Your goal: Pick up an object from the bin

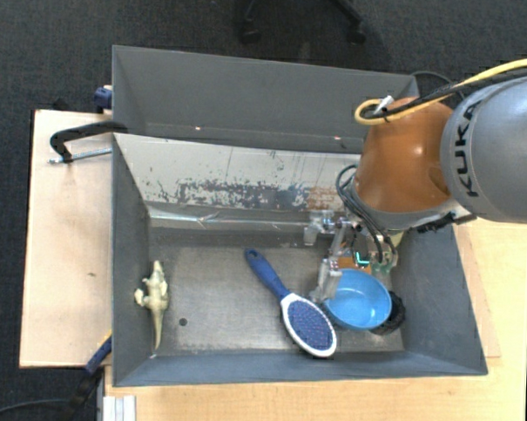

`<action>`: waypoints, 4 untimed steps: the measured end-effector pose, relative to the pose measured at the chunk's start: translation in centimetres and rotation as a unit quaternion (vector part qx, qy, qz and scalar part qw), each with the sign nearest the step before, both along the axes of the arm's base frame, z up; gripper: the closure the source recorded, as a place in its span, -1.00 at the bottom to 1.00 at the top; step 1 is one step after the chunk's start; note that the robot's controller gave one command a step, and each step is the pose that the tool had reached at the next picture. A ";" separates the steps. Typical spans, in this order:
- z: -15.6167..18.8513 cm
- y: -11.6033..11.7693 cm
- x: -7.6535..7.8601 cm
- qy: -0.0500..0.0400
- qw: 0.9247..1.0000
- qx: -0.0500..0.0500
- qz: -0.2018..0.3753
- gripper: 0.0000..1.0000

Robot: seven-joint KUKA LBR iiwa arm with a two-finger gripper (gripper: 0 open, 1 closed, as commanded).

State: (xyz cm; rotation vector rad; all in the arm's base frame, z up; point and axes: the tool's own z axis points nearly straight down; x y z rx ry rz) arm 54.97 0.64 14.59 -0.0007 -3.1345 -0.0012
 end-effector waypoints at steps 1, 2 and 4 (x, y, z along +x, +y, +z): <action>-7.3 -8.7 -2.1 -0.001 0.975 0.001 0.220 -1.00; -7.1 -8.2 -1.8 -0.005 0.975 0.002 0.222 1.00; 16.6 -11.3 0.9 -0.008 0.888 -0.002 0.460 1.00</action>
Offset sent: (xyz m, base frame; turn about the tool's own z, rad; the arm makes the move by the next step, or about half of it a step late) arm -0.0203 -0.0845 -0.0732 -0.4493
